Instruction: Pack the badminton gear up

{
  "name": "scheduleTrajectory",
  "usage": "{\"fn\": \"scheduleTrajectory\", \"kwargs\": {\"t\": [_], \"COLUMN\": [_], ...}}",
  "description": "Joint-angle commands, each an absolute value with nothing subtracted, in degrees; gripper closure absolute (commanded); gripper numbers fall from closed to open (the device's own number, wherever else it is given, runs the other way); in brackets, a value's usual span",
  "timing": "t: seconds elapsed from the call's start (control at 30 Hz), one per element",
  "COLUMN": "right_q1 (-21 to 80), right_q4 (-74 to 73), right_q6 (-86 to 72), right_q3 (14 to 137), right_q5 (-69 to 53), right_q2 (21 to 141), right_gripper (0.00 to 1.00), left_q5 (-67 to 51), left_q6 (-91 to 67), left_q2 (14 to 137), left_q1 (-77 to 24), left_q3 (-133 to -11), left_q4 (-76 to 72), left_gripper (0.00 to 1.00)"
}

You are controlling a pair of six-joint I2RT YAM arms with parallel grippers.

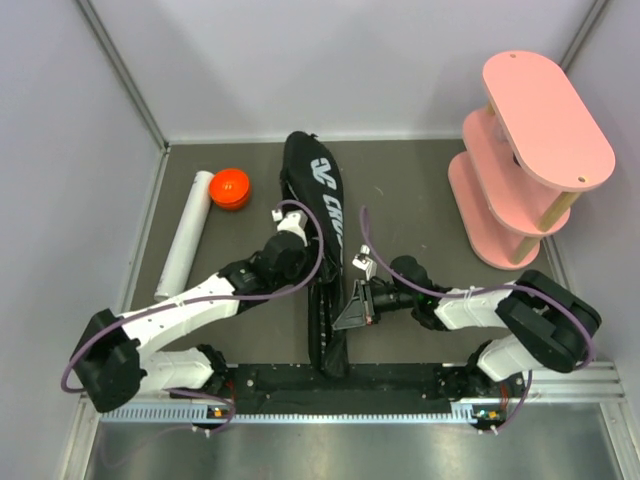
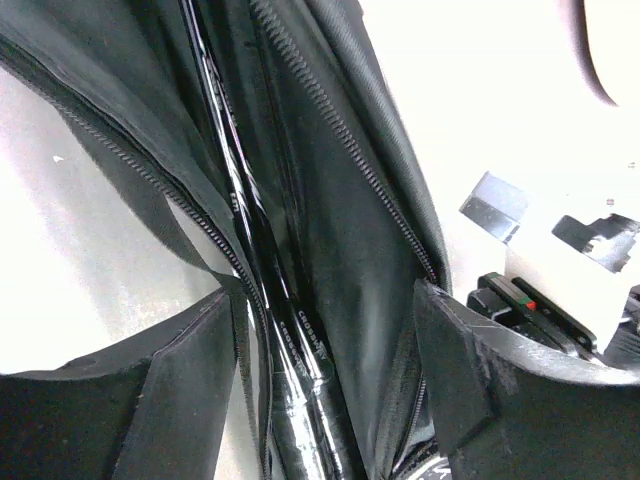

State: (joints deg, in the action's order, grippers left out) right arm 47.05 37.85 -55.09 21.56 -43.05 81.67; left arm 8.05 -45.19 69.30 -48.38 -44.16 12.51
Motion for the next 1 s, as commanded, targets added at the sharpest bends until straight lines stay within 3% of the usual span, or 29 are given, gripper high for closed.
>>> {"fn": "scheduleTrajectory", "kwargs": {"t": [0.0,0.03,0.27,0.53,0.7,0.8,0.97], "right_q1": [46.76,46.76,46.67,46.76,46.67,46.76,46.84], "right_q4": [46.93,47.11,45.44,44.21,42.02,37.45,24.56], "right_q6": [-56.34,-56.34,-55.29,-54.67,-53.27,-50.72,-44.22], "right_q3": [21.1,21.01,21.27,21.36,22.23,23.73,27.59], "right_q5": [-45.18,-45.18,-44.74,-44.65,-44.74,-44.39,-41.67], "right_q2": [83.32,83.41,82.97,82.09,82.18,82.7,81.22], "right_gripper": [1.0,1.0,1.0,1.0,1.0,1.0,0.96], "left_q5": [1.07,-2.16,-0.55,1.41,-10.6,-13.26,-4.85], "left_q6": [-43.59,-43.85,-47.8,-52.73,-56.33,-55.46,-54.5], "left_q2": [65.13,65.04,65.92,61.53,63.98,67.84,63.92], "left_q1": [-44.14,-42.99,-35.34,-32.08,-27.78,-27.33,-27.42], "left_q3": [-39.91,-39.21,-41.21,-36.66,-33.23,-35.67,-34.02], "left_q4": [0.91,0.44,4.38,-1.3,-11.39,-9.16,-3.17], "left_gripper": [0.24,0.15,0.05,0.01,0.01,0.01,0.01]}}
